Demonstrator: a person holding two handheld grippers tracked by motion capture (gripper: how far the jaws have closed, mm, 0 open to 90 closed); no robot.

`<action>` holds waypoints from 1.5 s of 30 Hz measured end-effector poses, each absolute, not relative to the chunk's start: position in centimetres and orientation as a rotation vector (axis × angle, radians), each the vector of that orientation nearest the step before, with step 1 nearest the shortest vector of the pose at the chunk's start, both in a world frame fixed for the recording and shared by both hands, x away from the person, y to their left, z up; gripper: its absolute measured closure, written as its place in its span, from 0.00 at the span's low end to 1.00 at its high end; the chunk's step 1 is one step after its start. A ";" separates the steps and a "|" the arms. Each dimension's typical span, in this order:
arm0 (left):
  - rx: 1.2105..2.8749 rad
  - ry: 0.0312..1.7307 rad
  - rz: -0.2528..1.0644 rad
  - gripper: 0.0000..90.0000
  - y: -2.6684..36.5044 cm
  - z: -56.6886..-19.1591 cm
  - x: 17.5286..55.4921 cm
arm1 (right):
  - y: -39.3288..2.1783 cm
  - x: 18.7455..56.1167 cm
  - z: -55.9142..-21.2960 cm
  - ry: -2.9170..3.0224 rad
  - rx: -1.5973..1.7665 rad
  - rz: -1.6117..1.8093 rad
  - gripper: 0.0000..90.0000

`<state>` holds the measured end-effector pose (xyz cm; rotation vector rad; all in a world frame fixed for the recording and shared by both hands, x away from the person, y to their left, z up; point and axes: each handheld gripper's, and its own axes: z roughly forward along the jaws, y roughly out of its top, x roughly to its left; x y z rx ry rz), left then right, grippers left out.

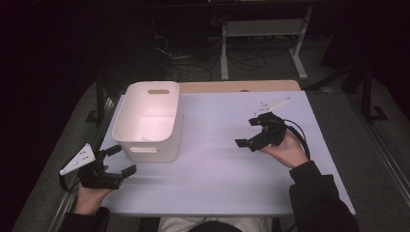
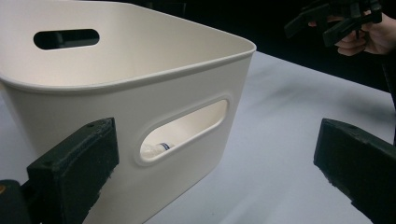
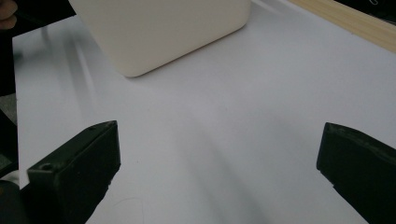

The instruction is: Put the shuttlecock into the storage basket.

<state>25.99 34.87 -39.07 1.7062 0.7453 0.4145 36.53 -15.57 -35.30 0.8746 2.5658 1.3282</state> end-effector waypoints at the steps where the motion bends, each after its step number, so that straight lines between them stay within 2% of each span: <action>1: 1.705 0.746 0.415 0.00 34.9 -39.1 26.0 | -15.7 36.4 -35.4 2.563 0.874 1.330 0.00; 45: 1.704 0.748 0.416 0.00 34.9 -39.1 26.0 | -22.8 31.2 -39.9 2.409 1.036 1.349 0.00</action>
